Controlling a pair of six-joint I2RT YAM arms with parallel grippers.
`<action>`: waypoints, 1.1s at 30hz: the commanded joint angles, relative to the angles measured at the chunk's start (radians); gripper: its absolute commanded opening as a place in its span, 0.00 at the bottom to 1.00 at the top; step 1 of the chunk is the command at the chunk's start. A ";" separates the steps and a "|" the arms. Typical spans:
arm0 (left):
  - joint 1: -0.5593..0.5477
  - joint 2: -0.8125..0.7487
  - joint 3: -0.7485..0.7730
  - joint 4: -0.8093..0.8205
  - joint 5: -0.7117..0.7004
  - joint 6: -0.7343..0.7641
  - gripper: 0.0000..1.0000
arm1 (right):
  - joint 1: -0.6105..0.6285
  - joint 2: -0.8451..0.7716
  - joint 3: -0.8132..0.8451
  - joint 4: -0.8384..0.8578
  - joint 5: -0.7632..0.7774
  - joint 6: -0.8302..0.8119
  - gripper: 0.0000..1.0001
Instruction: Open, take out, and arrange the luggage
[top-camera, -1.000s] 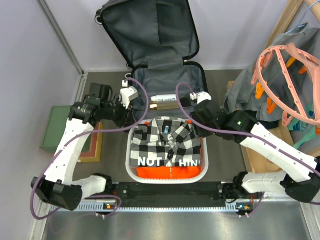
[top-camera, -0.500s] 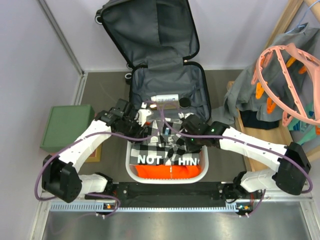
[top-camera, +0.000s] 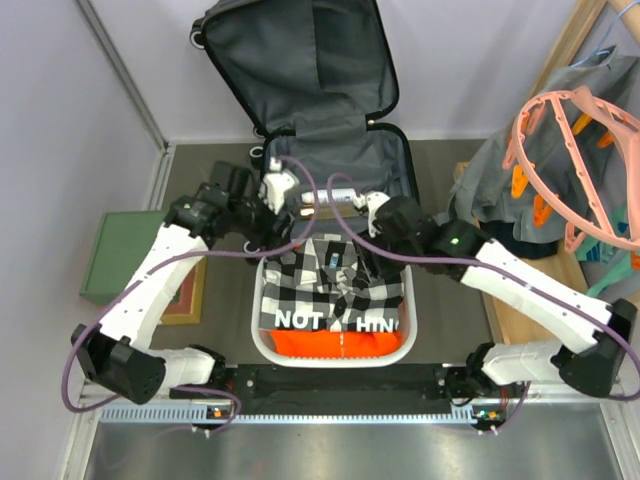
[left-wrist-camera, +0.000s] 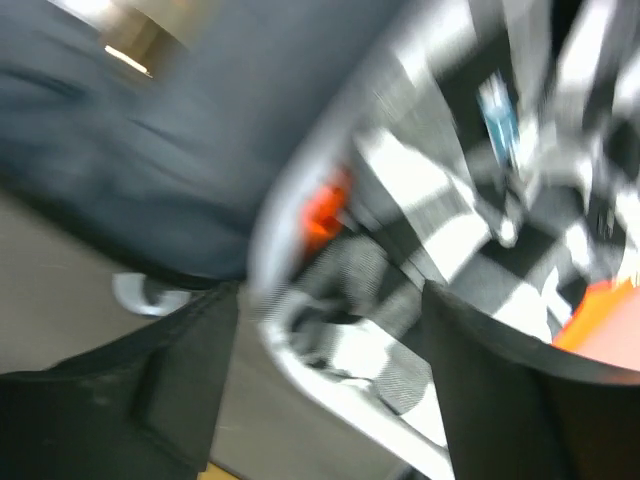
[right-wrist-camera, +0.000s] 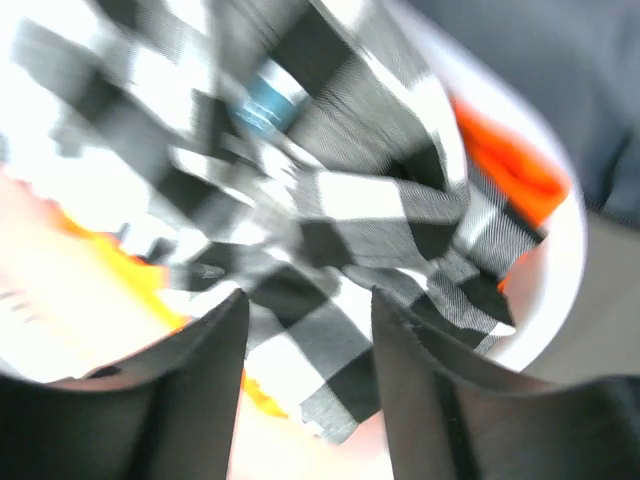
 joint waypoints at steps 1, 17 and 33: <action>0.100 0.008 0.207 -0.012 -0.080 -0.071 0.80 | 0.009 -0.065 0.161 -0.020 -0.072 -0.115 0.55; 0.628 0.072 0.521 -0.157 -0.505 0.042 0.89 | 0.009 -0.019 0.175 0.085 -0.009 -0.240 0.66; 1.239 0.104 0.487 -0.427 -0.185 0.332 0.99 | 0.009 0.051 0.144 0.125 -0.087 -0.247 0.66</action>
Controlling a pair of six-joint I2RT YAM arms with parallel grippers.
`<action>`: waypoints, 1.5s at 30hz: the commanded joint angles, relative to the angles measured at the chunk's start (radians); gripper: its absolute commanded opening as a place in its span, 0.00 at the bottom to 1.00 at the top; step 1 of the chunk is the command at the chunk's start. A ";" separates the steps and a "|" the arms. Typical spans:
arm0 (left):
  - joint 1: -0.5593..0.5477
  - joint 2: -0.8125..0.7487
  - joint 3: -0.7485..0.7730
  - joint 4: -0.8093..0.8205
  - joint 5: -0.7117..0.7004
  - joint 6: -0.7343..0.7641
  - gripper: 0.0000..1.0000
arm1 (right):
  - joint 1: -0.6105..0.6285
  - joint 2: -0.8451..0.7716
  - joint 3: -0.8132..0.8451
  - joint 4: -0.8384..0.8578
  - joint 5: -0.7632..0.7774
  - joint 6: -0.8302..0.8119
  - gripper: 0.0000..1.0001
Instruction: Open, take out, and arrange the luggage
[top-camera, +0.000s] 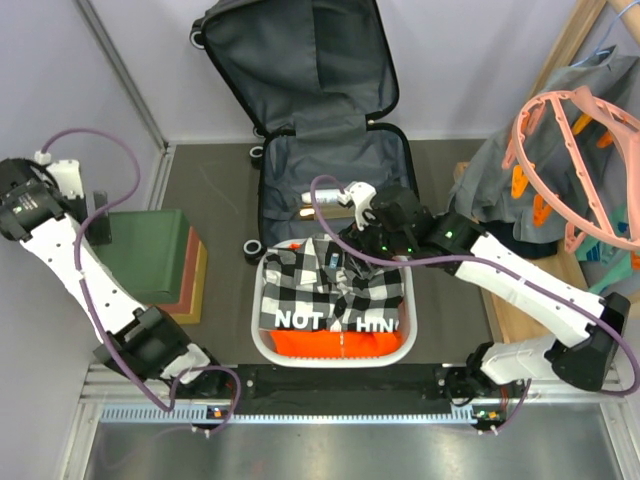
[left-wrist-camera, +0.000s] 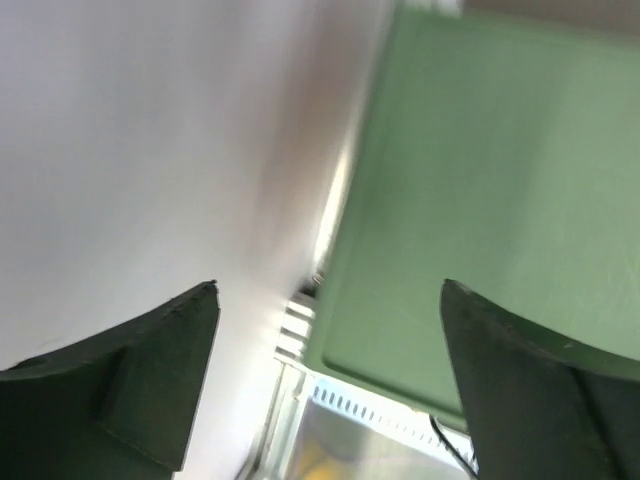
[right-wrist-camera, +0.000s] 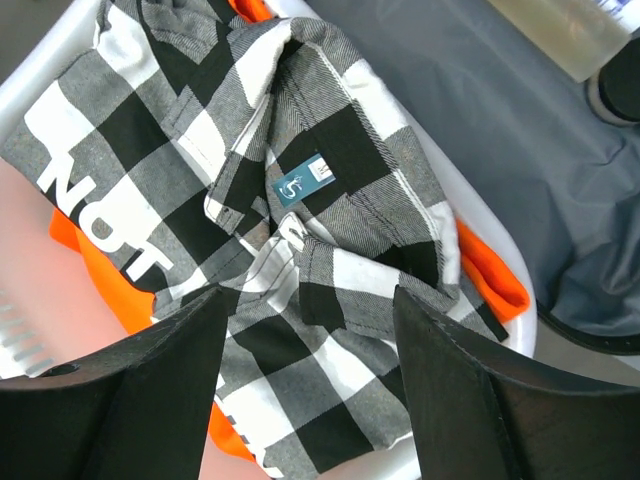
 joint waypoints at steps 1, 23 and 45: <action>0.105 -0.015 -0.034 -0.112 0.175 0.177 0.99 | 0.007 0.032 0.026 0.044 -0.043 -0.009 0.66; 0.125 0.137 -0.350 -0.266 0.516 0.296 0.59 | 0.006 0.084 0.021 0.066 -0.060 0.013 0.67; -0.162 -0.153 -0.102 -0.266 0.608 0.708 0.89 | 0.024 0.058 -0.082 0.198 -0.152 0.036 0.67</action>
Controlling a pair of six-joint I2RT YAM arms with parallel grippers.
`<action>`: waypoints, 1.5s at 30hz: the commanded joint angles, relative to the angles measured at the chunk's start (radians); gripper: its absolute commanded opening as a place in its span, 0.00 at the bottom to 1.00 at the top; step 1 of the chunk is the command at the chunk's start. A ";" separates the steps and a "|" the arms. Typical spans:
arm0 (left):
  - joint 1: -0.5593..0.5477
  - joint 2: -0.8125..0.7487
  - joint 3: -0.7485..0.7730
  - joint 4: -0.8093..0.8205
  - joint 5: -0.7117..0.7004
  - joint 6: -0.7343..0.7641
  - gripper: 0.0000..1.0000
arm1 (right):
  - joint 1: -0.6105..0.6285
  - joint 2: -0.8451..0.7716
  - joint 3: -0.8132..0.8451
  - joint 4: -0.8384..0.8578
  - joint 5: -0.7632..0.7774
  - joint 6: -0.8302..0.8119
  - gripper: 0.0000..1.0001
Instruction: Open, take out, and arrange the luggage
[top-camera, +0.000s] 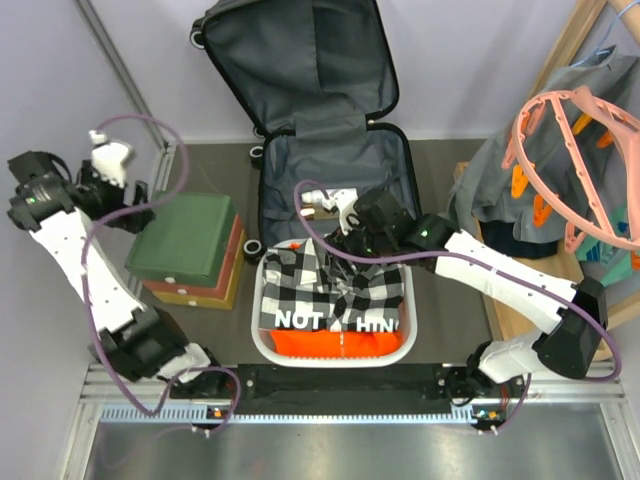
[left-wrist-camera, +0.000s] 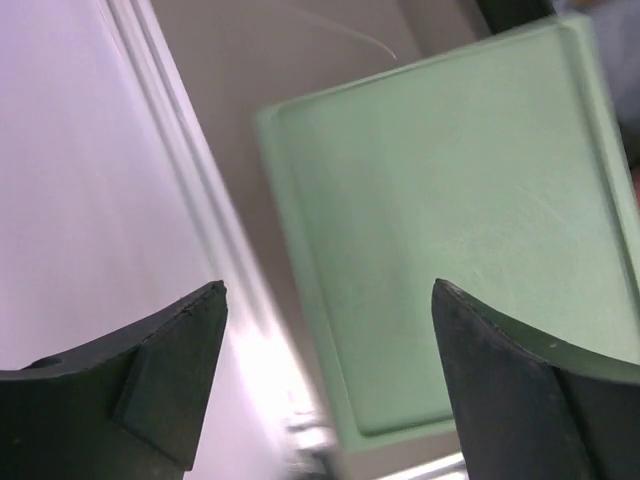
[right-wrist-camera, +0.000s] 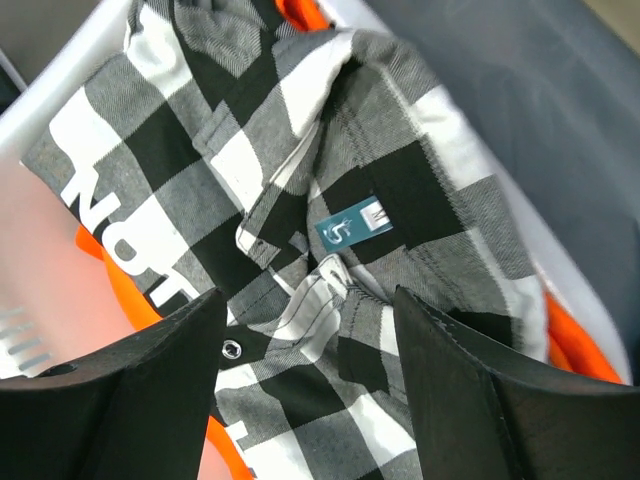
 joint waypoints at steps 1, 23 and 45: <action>-0.108 -0.241 -0.143 -0.213 -0.040 0.471 0.91 | 0.027 -0.051 -0.063 0.101 -0.056 0.014 0.67; -0.738 -0.676 -0.521 -0.213 -0.396 0.408 0.98 | 0.067 -0.015 -0.103 0.246 -0.124 -0.001 0.67; -0.735 -0.378 -0.685 0.206 -0.692 0.266 0.81 | 0.067 0.105 0.037 0.204 -0.079 -0.006 0.68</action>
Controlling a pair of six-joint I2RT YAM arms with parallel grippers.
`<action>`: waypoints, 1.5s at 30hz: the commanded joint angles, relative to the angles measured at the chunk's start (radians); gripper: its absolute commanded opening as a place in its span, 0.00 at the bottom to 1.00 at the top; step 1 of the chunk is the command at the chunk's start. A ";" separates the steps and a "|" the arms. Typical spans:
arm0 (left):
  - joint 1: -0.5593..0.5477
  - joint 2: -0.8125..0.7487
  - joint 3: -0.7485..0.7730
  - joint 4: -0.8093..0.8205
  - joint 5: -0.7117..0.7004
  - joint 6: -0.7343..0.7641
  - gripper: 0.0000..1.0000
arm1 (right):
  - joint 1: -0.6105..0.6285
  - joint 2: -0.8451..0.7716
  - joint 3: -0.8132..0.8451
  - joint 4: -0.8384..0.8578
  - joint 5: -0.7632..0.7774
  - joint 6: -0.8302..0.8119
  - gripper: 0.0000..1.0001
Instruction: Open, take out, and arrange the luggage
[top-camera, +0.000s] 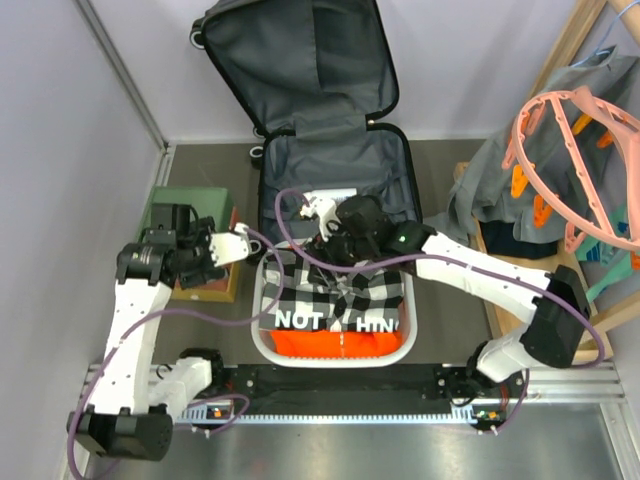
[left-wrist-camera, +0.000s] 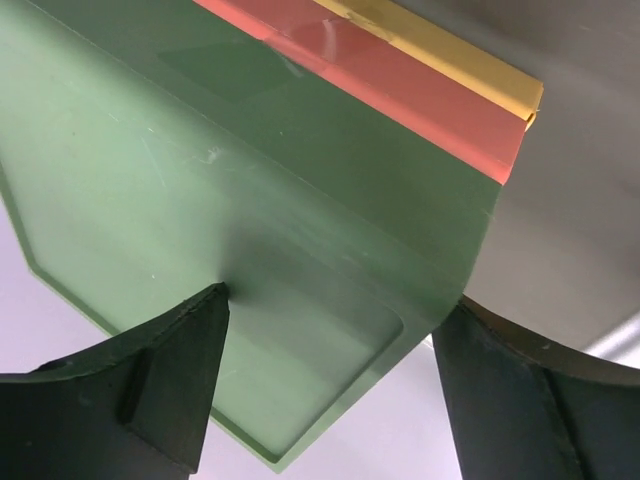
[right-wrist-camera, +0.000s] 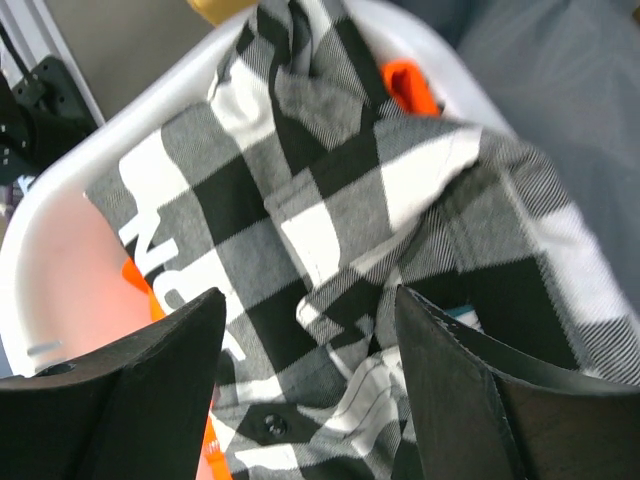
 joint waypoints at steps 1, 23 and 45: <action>0.007 0.153 -0.035 0.098 -0.072 -0.131 0.79 | 0.016 0.044 0.117 -0.002 0.023 -0.012 0.68; 0.036 0.885 0.619 0.385 0.083 -0.804 0.68 | -0.104 0.175 0.338 0.049 0.161 0.129 0.70; 0.317 1.221 1.273 0.475 0.027 -0.988 0.99 | -0.104 0.353 0.507 0.029 0.118 0.106 0.69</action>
